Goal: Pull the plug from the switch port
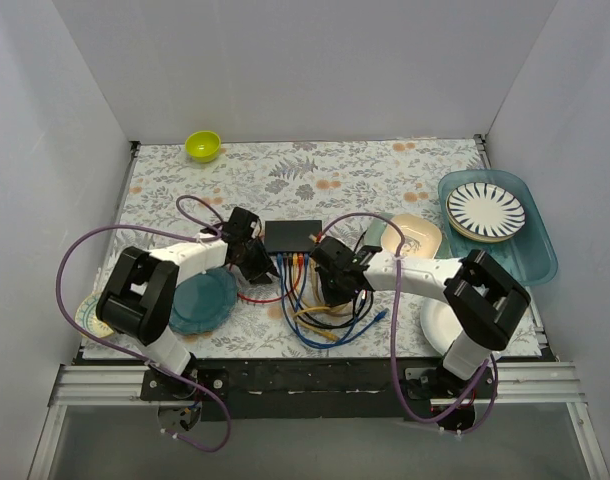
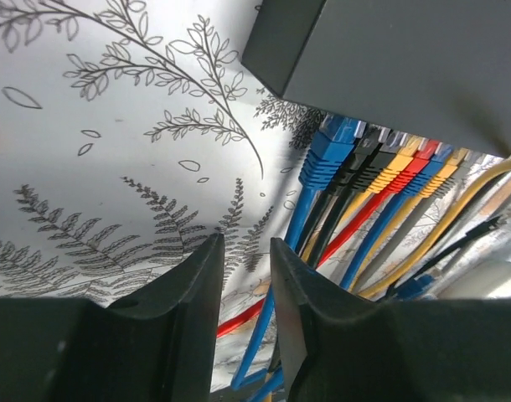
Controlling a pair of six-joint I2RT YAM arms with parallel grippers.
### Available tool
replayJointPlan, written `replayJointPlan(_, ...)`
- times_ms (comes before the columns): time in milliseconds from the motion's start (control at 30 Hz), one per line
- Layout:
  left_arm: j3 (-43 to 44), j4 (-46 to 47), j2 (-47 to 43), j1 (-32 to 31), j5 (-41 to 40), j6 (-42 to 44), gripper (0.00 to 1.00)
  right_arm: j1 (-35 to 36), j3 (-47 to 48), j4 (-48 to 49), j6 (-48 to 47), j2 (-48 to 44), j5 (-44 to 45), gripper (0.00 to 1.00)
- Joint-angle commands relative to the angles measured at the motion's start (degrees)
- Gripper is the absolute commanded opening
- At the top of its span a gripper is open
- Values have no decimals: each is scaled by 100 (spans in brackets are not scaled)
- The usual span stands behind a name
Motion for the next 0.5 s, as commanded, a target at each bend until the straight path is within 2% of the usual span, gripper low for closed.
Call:
replayJointPlan(0,194,-248,-496,-21,-897,-121,30,-336,973,-620,-339,-195,574,6)
replayJointPlan(133,589,-495,-602,-3,-1224,-279,33,-679,1758,-938,-577,-142,839,17)
replayJointPlan(300,476,-408,-865,14,-1427,-631,33,-1093,1611,-527,-400,-414,487,26)
replayJointPlan(333,397,-277,-1022,14,-1357,-657,33,-1093,1445,-160,-497,-493,496,41)
replayJointPlan(400,178,-179,-1146,23,-1295,-657,36,-1102,1189,246,-559,-695,592,62)
replayJointPlan(433,107,-222,-1269,23,-1295,-675,39,-1111,970,518,-472,-739,680,87)
replayJointPlan(467,46,-266,-1313,58,-938,-684,54,-1198,916,642,-428,-722,576,92)
